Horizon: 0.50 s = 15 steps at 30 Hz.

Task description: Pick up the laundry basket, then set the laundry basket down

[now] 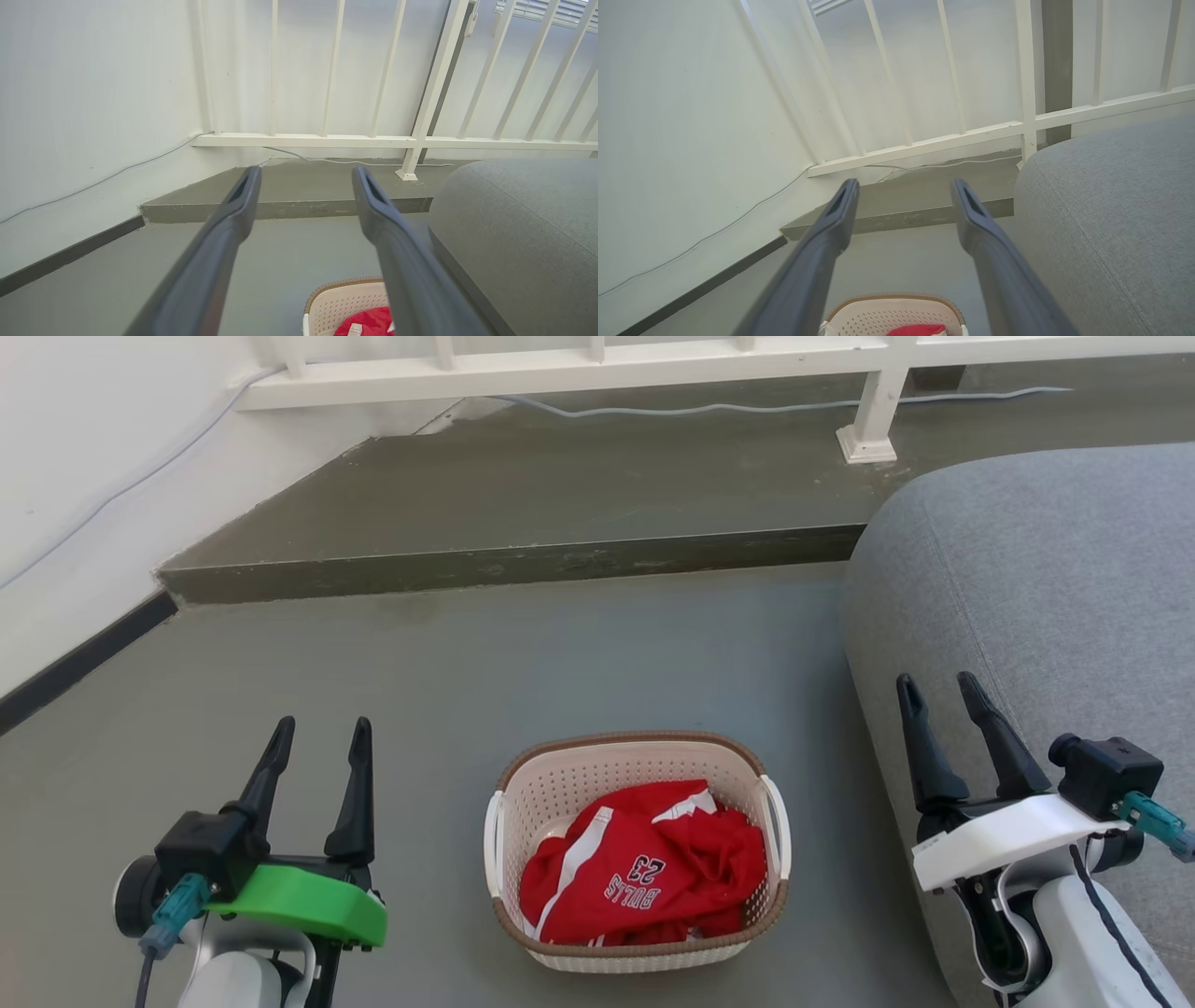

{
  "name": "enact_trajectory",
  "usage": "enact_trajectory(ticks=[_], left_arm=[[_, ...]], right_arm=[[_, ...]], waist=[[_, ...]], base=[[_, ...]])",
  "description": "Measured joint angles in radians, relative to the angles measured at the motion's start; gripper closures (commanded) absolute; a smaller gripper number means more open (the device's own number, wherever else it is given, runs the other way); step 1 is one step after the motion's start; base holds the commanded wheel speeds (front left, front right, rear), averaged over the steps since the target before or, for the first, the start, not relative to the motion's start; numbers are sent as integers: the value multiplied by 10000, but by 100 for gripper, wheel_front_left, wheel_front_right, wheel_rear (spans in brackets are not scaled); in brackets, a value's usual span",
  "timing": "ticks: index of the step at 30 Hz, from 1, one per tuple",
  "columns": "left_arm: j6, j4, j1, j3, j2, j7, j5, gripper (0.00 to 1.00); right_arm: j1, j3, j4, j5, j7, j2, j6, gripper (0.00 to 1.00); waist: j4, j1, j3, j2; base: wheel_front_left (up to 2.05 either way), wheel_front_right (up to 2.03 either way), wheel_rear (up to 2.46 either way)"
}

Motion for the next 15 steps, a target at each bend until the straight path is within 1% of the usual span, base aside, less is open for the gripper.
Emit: enact_trajectory(ticks=[6,10,15], left_arm=[[-2,-19,-4,31,-10,0,-2,0],[-12,-38,-27,33,-19,0,-4,0],[-13,-50,-58,4,-27,0,-12,0]], right_arm=[[-1,0,4,-59,0,40,10,0],[-2,-29,6,-73,0,44,86,0],[-6,-157,15,-86,0,109,88,0]], waist=[[-26,0,163,0],[-52,0,368,0],[-90,0,706,0]], base=[[0,0,0],[0,0,0],[0,0,0]])
